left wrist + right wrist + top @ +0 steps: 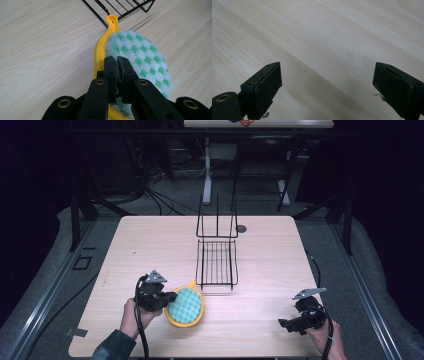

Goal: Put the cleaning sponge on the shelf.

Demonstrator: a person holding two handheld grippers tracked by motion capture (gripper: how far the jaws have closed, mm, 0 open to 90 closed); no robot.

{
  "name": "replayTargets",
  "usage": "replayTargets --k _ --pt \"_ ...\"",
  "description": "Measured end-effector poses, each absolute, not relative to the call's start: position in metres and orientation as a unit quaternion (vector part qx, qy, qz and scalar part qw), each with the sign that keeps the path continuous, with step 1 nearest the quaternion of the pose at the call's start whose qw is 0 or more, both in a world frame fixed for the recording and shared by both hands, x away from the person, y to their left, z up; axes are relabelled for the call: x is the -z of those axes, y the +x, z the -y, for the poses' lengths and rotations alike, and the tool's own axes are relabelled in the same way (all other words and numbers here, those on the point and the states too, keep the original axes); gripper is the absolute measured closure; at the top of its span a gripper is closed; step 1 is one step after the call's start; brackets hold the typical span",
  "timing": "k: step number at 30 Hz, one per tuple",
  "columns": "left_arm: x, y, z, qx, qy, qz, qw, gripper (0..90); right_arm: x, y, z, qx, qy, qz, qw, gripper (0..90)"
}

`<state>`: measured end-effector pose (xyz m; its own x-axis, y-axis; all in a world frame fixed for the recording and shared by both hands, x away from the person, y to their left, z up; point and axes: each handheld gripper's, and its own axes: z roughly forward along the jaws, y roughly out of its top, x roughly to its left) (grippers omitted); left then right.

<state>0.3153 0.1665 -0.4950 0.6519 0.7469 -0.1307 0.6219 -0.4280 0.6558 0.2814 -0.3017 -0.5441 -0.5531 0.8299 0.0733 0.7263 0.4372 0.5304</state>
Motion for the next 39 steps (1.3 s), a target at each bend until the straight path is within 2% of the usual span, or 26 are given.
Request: replayTargets --k 39 --pt "0.456 0.322 -0.165 -0.101 0.832 -0.379 0.393 86.6 0.545 0.281 0.301 -0.256 0.464 -0.842 0.099 8.4"
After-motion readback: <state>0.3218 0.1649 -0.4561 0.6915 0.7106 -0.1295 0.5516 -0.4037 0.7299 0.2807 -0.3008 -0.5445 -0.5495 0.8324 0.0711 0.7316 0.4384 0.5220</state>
